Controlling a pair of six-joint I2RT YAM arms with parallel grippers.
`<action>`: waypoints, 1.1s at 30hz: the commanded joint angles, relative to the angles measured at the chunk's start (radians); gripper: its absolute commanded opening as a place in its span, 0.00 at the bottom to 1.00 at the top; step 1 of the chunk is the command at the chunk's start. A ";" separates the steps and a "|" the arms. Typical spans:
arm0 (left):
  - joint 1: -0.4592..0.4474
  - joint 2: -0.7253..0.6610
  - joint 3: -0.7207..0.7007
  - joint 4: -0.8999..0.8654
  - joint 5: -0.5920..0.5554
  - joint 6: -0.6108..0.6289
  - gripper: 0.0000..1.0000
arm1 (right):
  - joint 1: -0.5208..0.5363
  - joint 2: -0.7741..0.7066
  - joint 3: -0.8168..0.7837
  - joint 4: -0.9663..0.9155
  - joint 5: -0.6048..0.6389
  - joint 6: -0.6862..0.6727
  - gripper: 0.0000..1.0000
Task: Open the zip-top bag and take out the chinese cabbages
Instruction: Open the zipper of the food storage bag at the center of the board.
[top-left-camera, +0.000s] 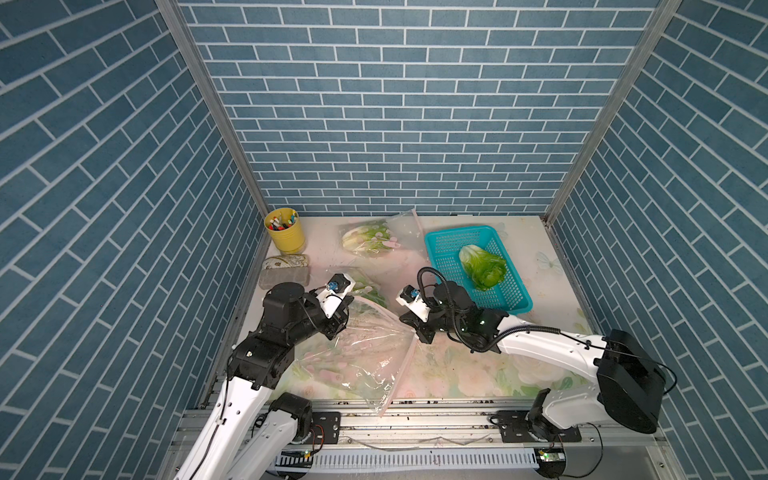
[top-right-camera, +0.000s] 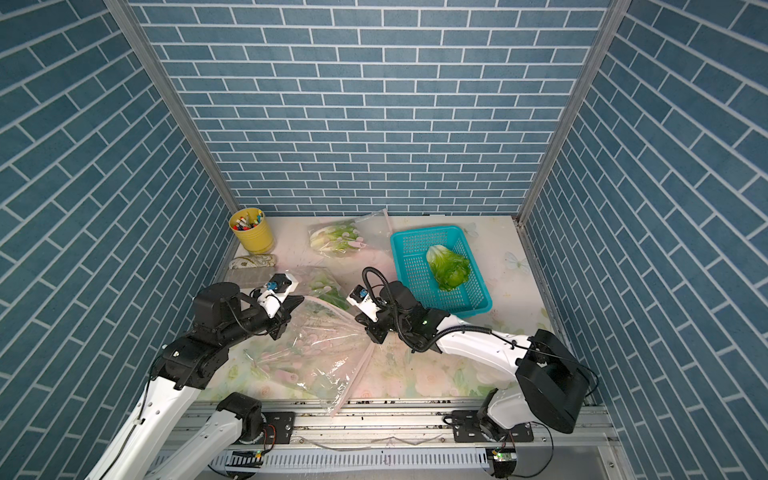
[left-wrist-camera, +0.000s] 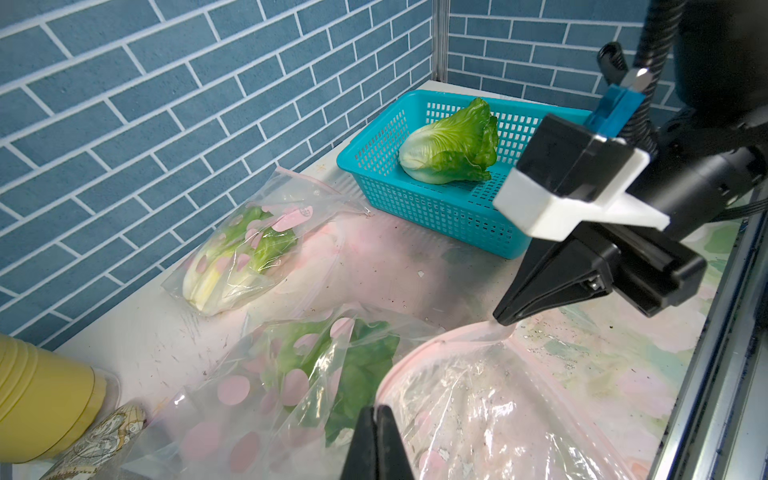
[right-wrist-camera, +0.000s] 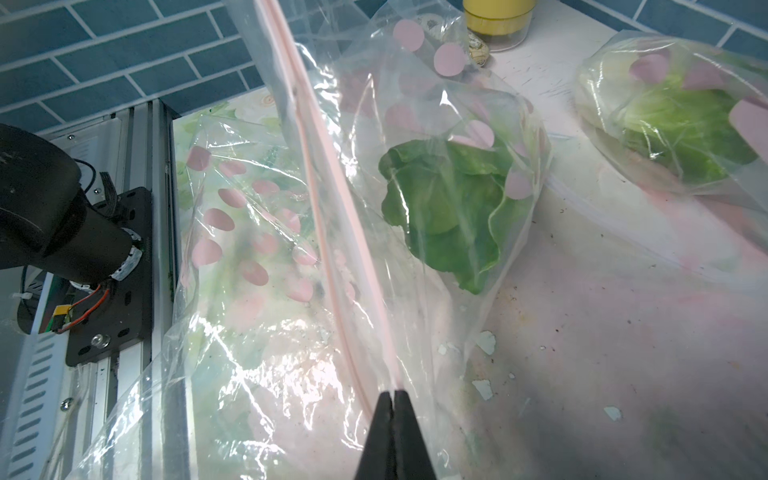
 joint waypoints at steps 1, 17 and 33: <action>0.007 -0.008 -0.015 0.020 0.022 -0.013 0.00 | 0.012 0.021 0.036 0.003 0.002 0.044 0.00; 0.005 0.004 -0.018 0.046 0.093 -0.039 0.00 | 0.039 0.126 0.052 0.175 0.022 0.093 0.00; 0.005 0.073 0.028 0.009 0.135 -0.025 0.12 | -0.014 0.365 0.177 0.358 0.144 0.255 0.58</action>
